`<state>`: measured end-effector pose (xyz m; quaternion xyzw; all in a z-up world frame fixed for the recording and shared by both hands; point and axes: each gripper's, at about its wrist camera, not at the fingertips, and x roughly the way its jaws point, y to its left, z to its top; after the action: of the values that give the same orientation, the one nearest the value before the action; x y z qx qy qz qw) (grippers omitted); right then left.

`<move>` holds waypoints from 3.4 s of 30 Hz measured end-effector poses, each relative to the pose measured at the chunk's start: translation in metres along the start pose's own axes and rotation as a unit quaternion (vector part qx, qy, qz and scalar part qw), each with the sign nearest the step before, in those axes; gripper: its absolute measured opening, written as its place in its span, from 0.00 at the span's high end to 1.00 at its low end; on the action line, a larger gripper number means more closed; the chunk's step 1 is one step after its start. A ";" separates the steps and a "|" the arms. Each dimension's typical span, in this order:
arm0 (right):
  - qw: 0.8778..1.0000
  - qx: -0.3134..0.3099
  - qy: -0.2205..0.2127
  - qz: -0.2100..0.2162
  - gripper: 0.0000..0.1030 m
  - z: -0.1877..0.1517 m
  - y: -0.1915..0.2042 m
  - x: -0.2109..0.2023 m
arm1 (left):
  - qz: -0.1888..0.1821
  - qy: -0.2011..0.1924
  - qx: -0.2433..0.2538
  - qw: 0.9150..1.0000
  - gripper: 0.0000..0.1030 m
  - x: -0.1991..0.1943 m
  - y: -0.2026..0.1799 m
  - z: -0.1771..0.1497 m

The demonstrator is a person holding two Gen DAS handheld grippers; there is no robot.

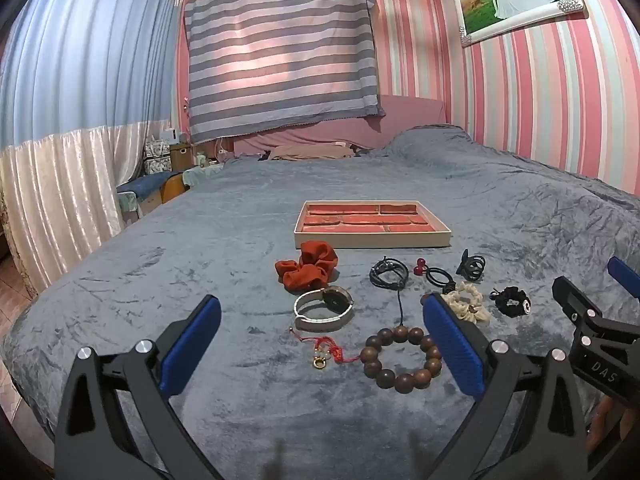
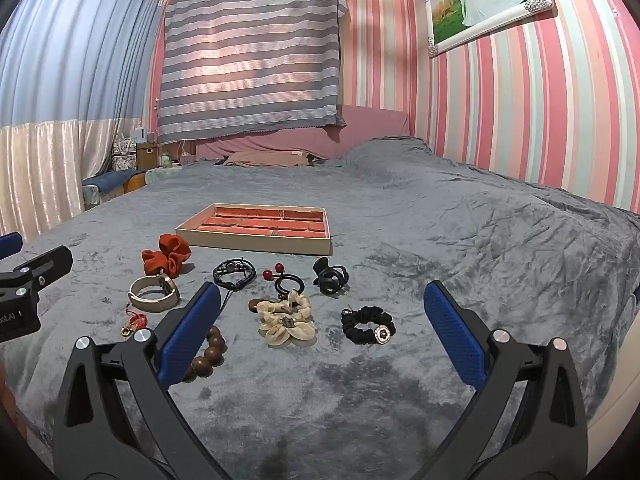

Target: Organize jewelry

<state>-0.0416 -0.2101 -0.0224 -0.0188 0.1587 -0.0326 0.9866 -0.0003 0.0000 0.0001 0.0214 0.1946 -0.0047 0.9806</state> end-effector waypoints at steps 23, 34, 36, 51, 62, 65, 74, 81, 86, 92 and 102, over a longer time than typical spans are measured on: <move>1.000 0.003 -0.002 -0.001 0.04 0.001 0.000 -0.004 | 0.000 0.003 0.001 1.000 0.04 0.000 -0.003 -0.004; 1.000 0.004 -0.002 -0.002 0.04 -0.001 -0.003 -0.002 | 0.000 0.004 0.001 1.000 0.04 -0.001 -0.002 -0.003; 1.000 0.004 -0.002 -0.002 0.04 -0.001 -0.003 -0.002 | 0.000 0.004 0.001 1.000 0.04 -0.001 -0.002 -0.003; 1.000 0.004 -0.002 -0.001 0.04 0.000 -0.001 -0.002 | 0.000 0.004 0.001 1.000 0.04 0.001 -0.003 -0.004; 1.000 0.004 -0.002 -0.001 0.04 0.000 -0.002 -0.002 | 0.000 0.004 0.001 1.000 0.04 0.000 -0.002 -0.004; 1.000 0.005 -0.002 -0.001 0.04 0.000 -0.001 -0.002 | 0.000 0.004 0.001 1.000 0.04 0.000 -0.002 -0.004; 1.000 0.005 -0.002 -0.001 0.04 0.000 -0.002 -0.002 | 0.000 0.004 0.001 1.000 0.04 0.000 -0.002 -0.004; 1.000 0.005 -0.002 -0.001 0.04 0.000 -0.003 -0.002 | 0.000 0.004 0.001 1.000 0.04 0.000 -0.002 -0.004; 1.000 0.005 -0.001 -0.001 0.04 -0.001 -0.003 -0.001 | -0.001 0.005 0.002 1.000 0.04 0.000 -0.003 -0.005; 1.000 0.006 0.003 -0.002 0.04 -0.002 -0.004 -0.001 | -0.003 0.012 0.003 1.000 0.04 0.005 -0.005 -0.007; 1.000 0.009 0.023 0.010 0.04 -0.004 -0.002 0.019 | -0.015 0.024 0.013 1.000 0.04 0.023 -0.007 -0.002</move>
<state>-0.0251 -0.2139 -0.0322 -0.0074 0.1810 -0.0244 0.9831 0.0197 -0.0065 -0.0111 0.0318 0.2184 -0.0212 0.9751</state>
